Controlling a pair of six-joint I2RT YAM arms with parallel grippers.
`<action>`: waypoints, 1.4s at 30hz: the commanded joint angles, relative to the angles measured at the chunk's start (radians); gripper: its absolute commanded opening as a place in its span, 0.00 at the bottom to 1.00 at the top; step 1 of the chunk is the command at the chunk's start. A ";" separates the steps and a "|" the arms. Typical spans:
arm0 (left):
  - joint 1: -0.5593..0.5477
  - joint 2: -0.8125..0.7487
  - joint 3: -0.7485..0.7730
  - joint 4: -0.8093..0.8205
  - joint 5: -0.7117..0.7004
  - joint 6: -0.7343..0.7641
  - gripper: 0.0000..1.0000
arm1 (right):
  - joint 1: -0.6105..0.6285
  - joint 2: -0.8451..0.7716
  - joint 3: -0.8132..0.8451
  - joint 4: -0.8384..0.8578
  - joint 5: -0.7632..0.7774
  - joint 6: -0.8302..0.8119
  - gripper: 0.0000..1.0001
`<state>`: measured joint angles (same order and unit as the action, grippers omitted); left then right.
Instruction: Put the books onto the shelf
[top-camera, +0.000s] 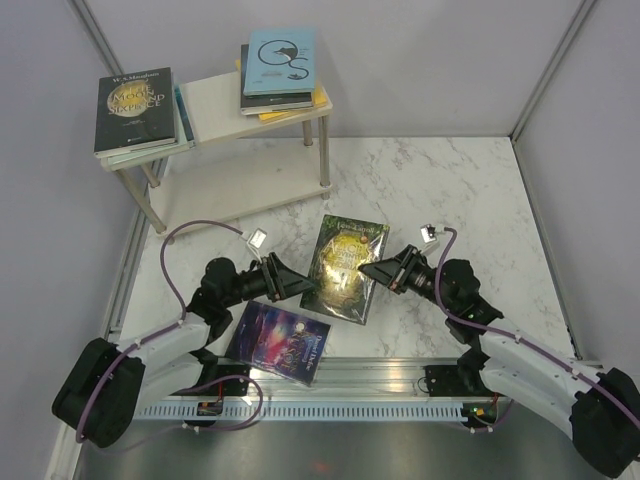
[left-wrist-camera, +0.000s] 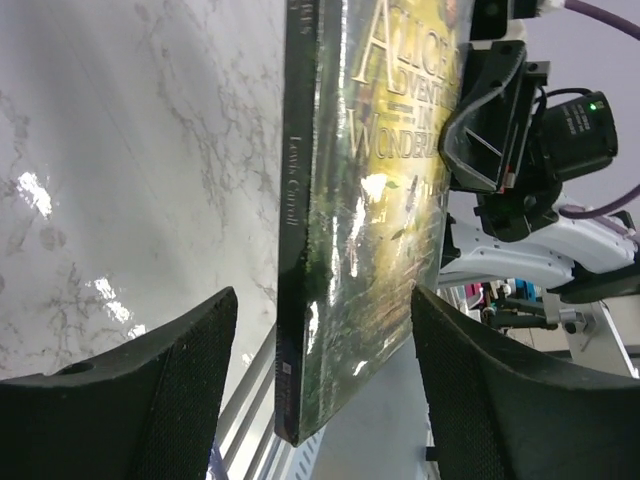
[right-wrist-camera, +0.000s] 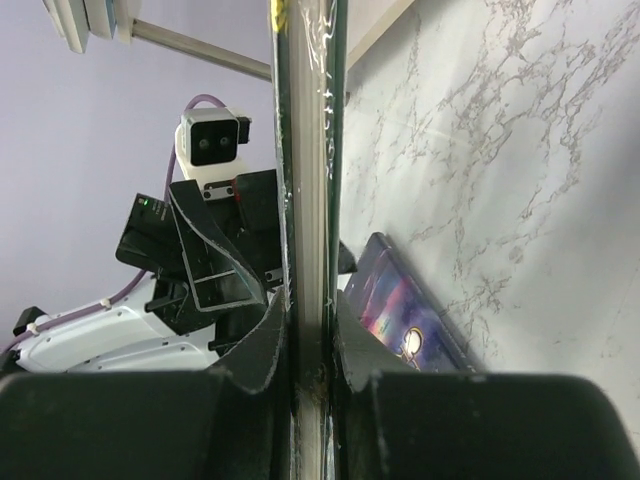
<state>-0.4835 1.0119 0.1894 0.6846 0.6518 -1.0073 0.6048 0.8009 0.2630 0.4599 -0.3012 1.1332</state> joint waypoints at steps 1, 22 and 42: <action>0.005 0.016 -0.004 0.185 0.078 -0.089 0.72 | 0.001 0.026 0.044 0.246 -0.024 0.065 0.00; 0.005 -0.195 0.148 -0.283 -0.047 0.077 0.02 | 0.001 0.155 0.188 0.125 -0.033 0.004 0.16; 0.077 -0.188 1.115 -1.232 -0.373 0.547 0.02 | -0.097 -0.029 0.242 -0.282 0.030 -0.139 0.73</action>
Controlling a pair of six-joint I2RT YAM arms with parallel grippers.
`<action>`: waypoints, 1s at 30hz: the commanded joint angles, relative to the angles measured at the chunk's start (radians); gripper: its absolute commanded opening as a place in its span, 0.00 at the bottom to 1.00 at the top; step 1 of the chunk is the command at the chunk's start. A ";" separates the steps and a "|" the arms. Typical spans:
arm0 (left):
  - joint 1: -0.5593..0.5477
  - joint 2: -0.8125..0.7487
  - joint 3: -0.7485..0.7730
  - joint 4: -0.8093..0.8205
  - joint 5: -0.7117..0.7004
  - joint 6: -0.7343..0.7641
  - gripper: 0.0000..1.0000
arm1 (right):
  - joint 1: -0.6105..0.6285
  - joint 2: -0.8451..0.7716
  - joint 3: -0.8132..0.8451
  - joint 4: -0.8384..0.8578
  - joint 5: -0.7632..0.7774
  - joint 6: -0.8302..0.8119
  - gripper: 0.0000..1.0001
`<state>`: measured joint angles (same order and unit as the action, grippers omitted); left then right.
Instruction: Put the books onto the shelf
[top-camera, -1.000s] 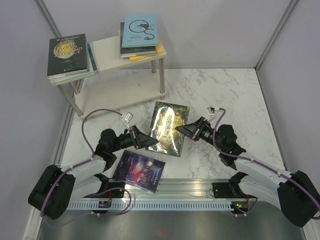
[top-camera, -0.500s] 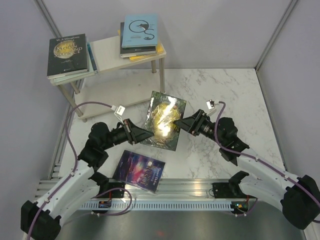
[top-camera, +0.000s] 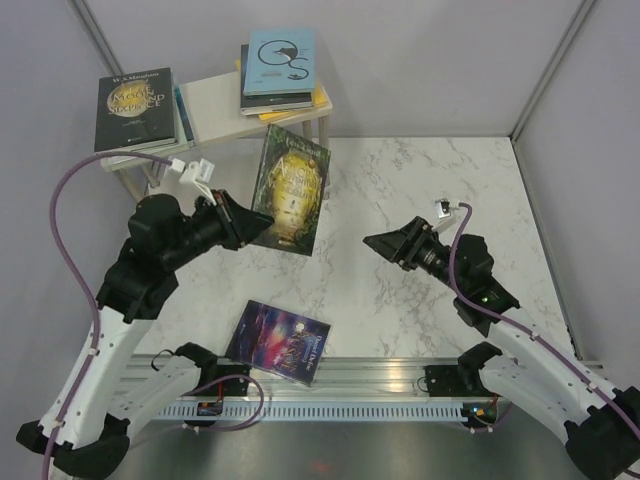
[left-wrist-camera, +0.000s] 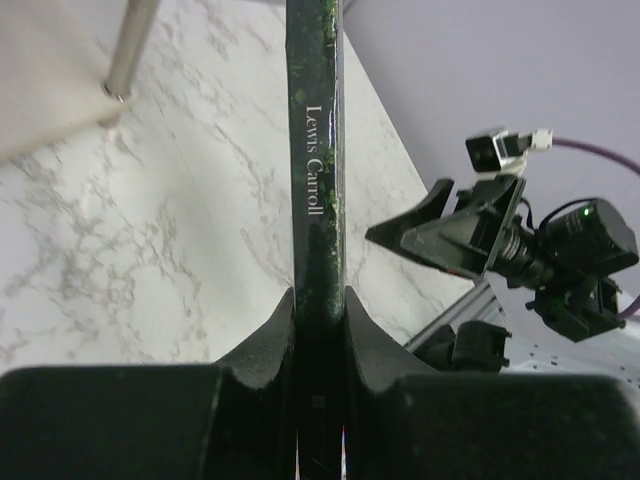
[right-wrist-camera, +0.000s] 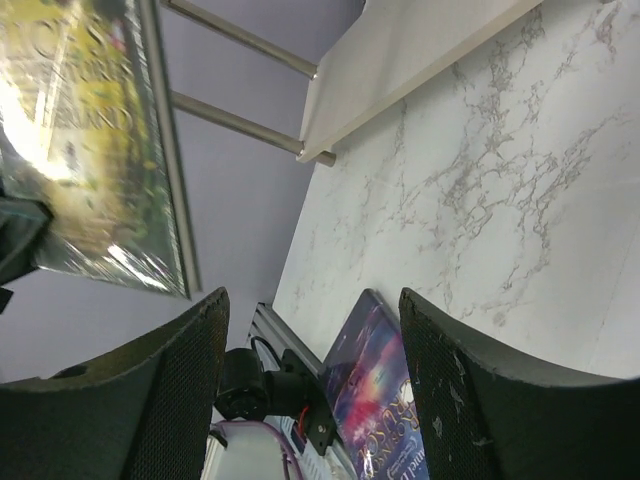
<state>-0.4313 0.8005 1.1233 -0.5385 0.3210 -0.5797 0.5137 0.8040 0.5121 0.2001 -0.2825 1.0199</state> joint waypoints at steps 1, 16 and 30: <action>0.040 0.063 0.219 -0.033 -0.046 0.122 0.02 | -0.007 -0.037 -0.010 -0.025 0.009 -0.026 0.72; 0.521 0.459 0.972 -0.264 0.135 0.120 0.02 | -0.011 -0.106 -0.060 -0.045 -0.011 -0.023 0.68; 0.962 0.657 1.043 0.003 0.578 -0.203 0.02 | -0.014 -0.124 -0.153 -0.007 -0.041 -0.004 0.65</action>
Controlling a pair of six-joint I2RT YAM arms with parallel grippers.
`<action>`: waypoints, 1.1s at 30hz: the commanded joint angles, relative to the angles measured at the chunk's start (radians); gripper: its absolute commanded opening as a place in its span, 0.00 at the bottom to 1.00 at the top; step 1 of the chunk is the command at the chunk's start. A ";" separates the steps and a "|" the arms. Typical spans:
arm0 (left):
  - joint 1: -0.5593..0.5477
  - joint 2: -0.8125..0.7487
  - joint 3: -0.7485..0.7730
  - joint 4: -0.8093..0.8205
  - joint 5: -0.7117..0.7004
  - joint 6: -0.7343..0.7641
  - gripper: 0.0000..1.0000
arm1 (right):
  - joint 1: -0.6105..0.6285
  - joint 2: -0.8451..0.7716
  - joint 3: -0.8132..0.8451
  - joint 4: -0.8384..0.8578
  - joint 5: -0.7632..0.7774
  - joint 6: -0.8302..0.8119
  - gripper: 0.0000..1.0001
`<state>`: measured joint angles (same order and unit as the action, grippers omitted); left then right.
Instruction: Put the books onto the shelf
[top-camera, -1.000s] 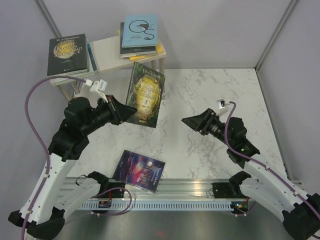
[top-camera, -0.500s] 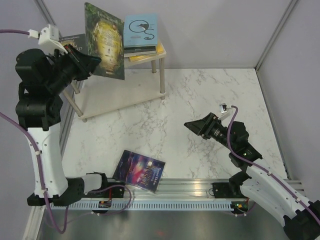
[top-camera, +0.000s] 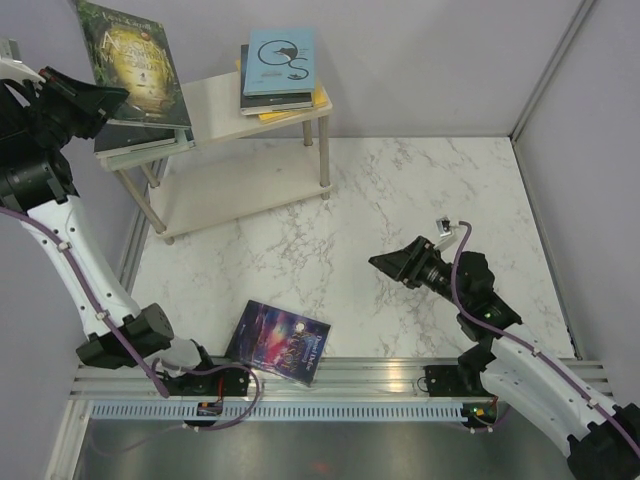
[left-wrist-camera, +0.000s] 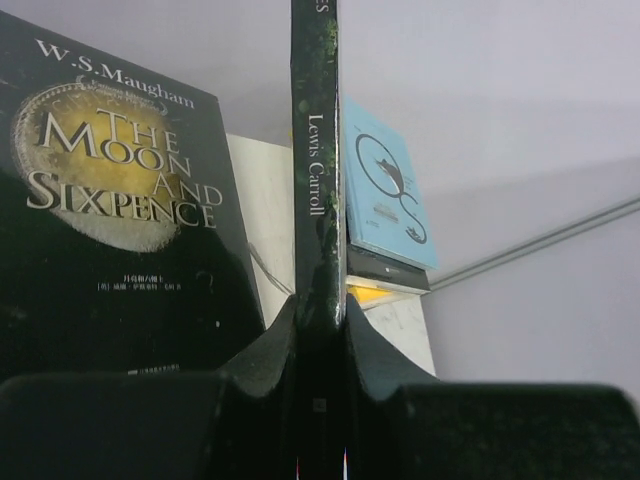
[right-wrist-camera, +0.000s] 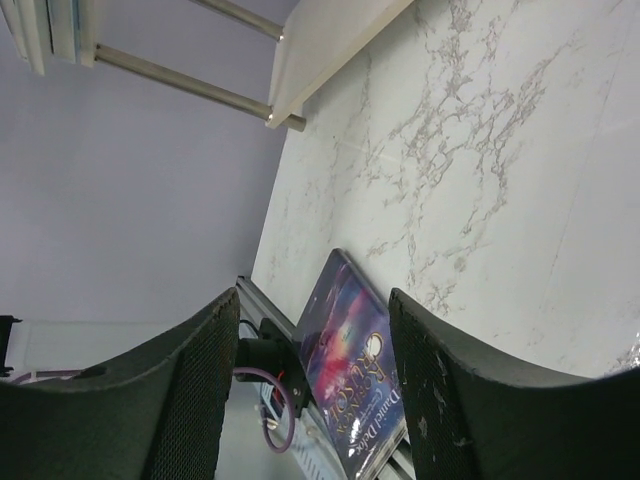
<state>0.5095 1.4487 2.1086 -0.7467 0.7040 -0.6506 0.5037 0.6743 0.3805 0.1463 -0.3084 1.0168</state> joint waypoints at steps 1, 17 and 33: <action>0.024 0.016 0.057 0.231 0.210 -0.144 0.02 | -0.004 0.011 -0.026 0.068 -0.018 0.003 0.65; 0.107 0.114 0.021 0.193 0.229 -0.103 0.02 | -0.021 0.143 -0.046 0.142 -0.106 -0.015 0.63; 0.116 0.183 0.063 -0.011 0.094 0.019 0.08 | -0.045 0.179 -0.063 0.121 -0.139 -0.027 0.60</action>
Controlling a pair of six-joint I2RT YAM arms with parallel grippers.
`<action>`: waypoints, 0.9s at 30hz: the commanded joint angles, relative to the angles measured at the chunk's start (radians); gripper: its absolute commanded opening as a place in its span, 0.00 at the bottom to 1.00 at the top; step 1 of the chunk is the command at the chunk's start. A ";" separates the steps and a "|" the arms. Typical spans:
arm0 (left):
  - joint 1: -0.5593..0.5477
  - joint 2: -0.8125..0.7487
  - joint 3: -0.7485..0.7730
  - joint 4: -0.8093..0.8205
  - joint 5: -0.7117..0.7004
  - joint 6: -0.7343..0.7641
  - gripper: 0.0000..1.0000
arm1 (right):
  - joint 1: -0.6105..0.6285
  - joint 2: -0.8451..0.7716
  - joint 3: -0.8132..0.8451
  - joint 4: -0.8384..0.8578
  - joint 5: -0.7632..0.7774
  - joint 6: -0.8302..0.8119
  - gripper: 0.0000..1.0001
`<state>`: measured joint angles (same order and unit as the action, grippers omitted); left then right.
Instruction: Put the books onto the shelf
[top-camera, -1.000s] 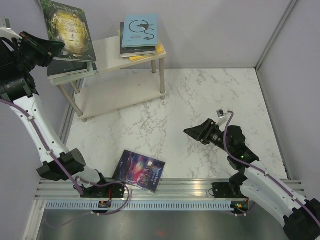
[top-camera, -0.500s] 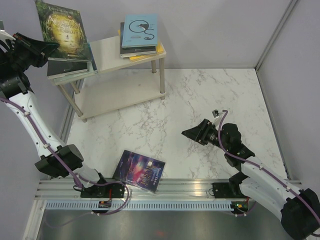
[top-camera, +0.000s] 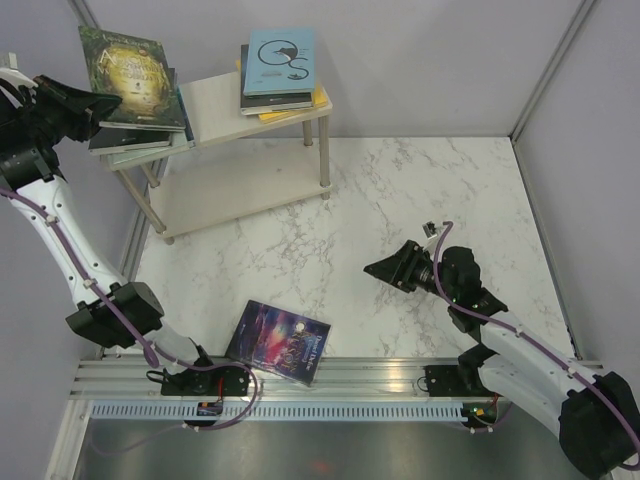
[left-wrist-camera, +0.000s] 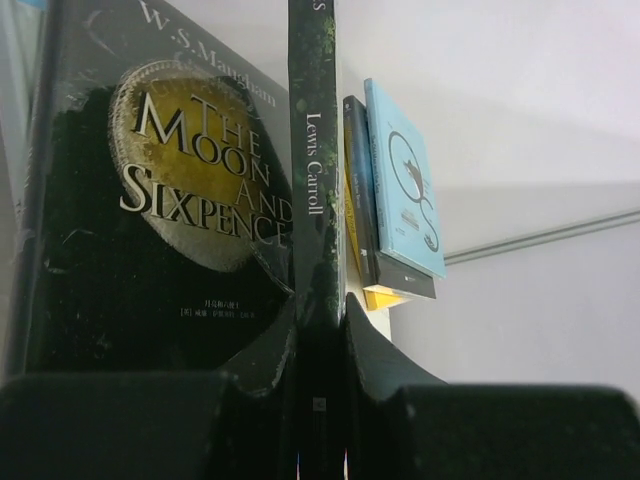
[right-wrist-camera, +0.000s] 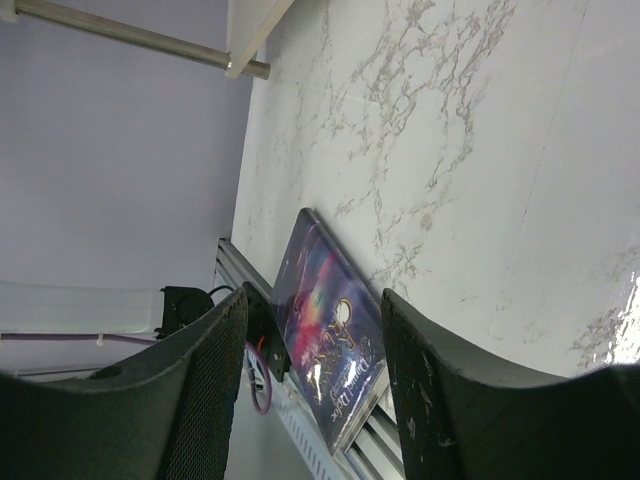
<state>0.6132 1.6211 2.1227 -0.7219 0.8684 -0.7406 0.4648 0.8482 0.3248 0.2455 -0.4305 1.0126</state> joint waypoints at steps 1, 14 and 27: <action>0.014 0.011 0.051 -0.046 -0.083 0.121 0.09 | -0.006 0.006 -0.007 0.020 -0.017 -0.025 0.60; 0.028 0.043 0.069 -0.097 -0.140 0.127 0.55 | -0.015 0.022 -0.016 0.017 -0.019 -0.037 0.60; 0.062 -0.010 0.117 -0.169 -0.325 0.141 0.66 | -0.025 0.023 -0.033 0.006 -0.013 -0.058 0.59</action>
<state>0.6544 1.6688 2.1876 -0.8433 0.6502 -0.6464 0.4465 0.8688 0.2955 0.2382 -0.4397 0.9878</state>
